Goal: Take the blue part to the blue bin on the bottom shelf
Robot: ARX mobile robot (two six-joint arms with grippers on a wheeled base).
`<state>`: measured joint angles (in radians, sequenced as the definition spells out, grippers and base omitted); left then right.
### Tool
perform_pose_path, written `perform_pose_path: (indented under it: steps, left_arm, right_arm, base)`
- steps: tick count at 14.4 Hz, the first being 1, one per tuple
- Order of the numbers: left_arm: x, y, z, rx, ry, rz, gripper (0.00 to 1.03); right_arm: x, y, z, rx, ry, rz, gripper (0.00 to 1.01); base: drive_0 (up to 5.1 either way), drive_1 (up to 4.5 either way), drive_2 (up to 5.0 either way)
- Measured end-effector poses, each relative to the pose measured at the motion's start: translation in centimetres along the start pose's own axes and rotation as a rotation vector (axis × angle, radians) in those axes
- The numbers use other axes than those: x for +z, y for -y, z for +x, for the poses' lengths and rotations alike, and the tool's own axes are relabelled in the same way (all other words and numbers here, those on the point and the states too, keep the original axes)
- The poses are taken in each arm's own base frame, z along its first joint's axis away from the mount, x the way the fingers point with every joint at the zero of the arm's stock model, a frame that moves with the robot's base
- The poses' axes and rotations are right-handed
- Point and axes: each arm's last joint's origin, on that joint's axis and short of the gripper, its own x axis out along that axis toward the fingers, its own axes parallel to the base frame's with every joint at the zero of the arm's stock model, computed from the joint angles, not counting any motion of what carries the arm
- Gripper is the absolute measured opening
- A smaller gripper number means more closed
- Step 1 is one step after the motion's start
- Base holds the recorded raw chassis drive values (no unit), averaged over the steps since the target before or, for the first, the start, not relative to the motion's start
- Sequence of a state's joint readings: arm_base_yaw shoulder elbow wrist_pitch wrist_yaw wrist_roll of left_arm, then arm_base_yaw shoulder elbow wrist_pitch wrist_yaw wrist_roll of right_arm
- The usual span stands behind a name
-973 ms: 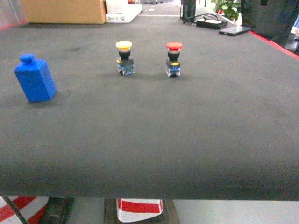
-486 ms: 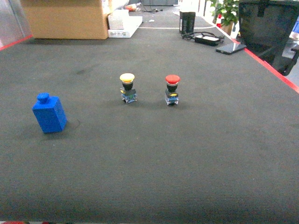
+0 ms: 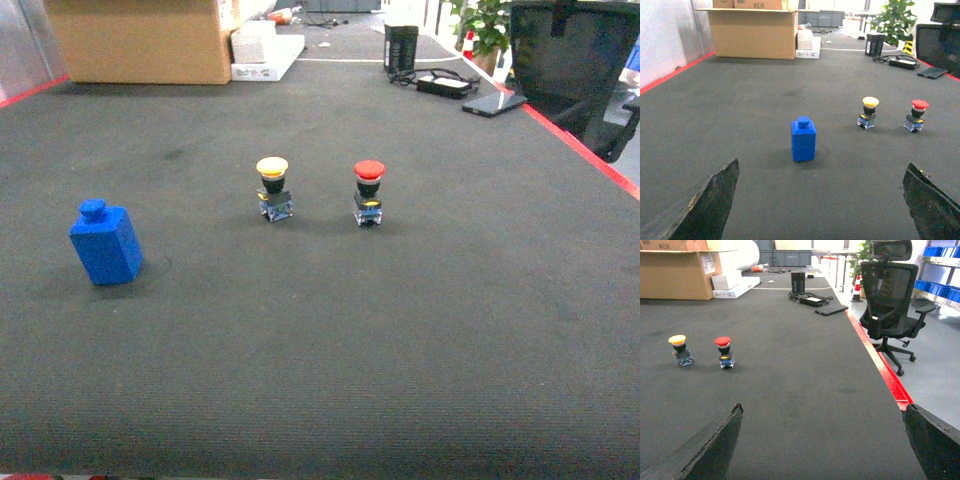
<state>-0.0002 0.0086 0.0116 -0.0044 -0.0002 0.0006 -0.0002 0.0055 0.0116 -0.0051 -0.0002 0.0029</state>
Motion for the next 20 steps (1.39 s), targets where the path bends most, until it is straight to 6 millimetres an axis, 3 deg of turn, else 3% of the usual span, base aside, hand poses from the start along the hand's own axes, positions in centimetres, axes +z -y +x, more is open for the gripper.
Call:
perform_pose_path:
  steps: [2,4,6,7,9,11,14,20]
  left_arm:
    - [-0.3,0.2,0.4,0.081,-0.084,-0.023,0.98]
    - [-0.3,0.0,3.7,0.161,-0.152,-0.064,0.98]
    - [0.8,0.2,8.5,0.113,-0.135,-0.096,0.98]
    - [0.1,0.6,12.4,0.062,-0.165,-0.121,0.98]
    - [-3.8,1.1,15.6,0.052,-0.315,-0.112,0.98]
    - [-5.5,1.4,18.9,0.048,-0.338,-0.098,0.98]
    - [-8.0,1.5,22.1,0.061,-0.390,-0.075,0.98]
    - [-10.5,0.6,29.0,0.095,-0.355,-0.040,0.98]
  right_arm:
    - [0.0,0.0,0.0,-0.001,0.000,0.000,0.98]
    - [0.0,0.0,0.0,0.000,0.001,0.000,0.98]
    - [0.0,0.0,0.0,0.000,0.001,0.000,0.98]
    - [0.0,0.0,0.0,0.000,0.001,0.000,0.98]
    - [0.0,0.0,0.0,0.000,0.000,0.000,0.98]
    - [0.0,0.0,0.0,0.000,0.000,0.000,0.98]
    - [0.0,0.0,0.0,0.000,0.000,0.000,0.98]
    - [0.0,0.0,0.0,0.000,0.000,0.000,0.98]
  base:
    - [0.0,0.00,0.0]
    - [0.0,0.00,0.0]
    - [0.0,0.00,0.0]
    - [0.0,0.00,0.0]
    - [0.0,0.00,0.0]
    - [0.0,0.00,0.0]
    - [0.0,0.00,0.0]
    - [0.0,0.00,0.0]
